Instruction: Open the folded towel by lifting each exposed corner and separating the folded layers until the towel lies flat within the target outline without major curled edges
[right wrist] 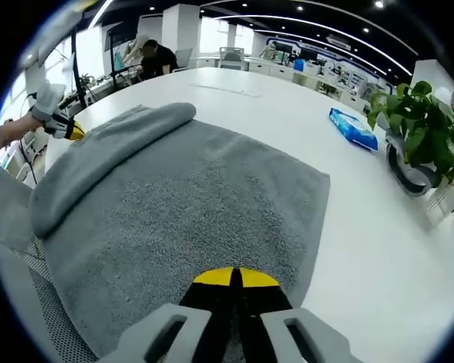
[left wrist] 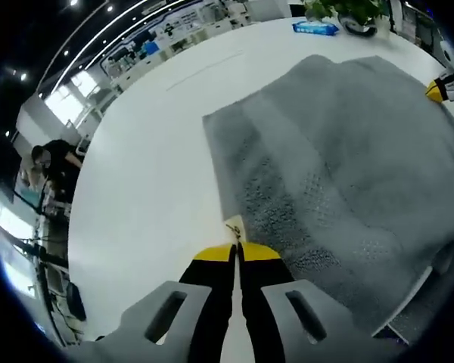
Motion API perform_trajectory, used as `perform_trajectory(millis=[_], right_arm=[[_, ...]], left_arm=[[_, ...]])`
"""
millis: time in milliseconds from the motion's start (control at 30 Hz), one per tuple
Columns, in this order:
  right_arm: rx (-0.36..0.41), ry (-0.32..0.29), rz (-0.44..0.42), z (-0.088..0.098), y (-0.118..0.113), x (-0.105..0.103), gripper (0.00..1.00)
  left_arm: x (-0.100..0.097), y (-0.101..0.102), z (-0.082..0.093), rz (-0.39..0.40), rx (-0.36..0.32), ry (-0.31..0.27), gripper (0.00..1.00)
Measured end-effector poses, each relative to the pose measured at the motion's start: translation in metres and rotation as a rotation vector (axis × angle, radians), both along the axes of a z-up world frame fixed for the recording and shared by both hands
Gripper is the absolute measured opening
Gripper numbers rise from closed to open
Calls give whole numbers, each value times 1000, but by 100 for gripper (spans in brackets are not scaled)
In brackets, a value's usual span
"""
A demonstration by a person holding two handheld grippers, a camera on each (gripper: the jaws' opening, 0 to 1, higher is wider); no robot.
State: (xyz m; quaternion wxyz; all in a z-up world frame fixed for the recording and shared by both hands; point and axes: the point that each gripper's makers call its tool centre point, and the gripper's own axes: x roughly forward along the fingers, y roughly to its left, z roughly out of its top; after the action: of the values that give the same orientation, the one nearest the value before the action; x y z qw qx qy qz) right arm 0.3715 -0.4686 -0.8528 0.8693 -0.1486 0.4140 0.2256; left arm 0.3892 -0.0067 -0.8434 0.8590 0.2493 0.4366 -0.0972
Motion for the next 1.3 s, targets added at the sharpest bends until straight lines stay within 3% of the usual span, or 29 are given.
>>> perform_trajectory(millis=[400,1300], right_arm=[[6,-1,-2,0,0,-1,0],[20,-4,-21,0,1,-1,0]], left_arm=[[0,20,0,-31,56,41,1],[-10,105,-1,71,127,110,1]])
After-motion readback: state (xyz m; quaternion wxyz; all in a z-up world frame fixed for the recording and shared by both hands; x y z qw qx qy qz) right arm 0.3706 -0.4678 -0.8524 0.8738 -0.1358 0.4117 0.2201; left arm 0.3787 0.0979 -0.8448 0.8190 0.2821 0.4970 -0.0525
